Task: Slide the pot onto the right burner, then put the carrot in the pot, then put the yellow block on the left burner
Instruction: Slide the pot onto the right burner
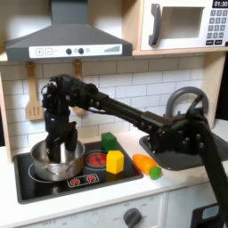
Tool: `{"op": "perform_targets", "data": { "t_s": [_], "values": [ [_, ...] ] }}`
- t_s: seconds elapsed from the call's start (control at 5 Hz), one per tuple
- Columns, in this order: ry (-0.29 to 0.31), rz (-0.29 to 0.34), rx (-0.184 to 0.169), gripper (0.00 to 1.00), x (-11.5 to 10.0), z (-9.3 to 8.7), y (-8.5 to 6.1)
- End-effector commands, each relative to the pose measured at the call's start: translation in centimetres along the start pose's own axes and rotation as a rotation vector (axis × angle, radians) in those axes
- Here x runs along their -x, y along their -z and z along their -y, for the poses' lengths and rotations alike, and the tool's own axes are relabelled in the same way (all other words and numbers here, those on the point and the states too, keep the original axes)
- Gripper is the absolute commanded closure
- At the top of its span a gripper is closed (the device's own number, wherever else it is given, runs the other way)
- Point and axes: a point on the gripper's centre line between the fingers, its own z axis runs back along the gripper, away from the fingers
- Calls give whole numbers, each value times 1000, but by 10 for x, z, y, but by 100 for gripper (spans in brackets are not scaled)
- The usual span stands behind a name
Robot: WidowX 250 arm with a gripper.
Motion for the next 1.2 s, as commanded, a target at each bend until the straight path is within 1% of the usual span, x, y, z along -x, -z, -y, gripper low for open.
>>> {"op": "perform_targets", "data": {
  "t_s": [0.0, 0.2, 0.4, 0.6, 0.8, 1.0],
  "values": [
    [-20, 12, 17, 0, -15, 6, -6],
    [-23, 20, 14, 0, -18, 3, -6],
    [-17, 15, -4, 0, -11, 0, -2],
    [3, -33, -30, 0, -1, -4, 18],
    [0, -52, -36, 0, 4, -8, 25],
    [5, -35, -24, 0, 4, -4, 17]
  ]
}}
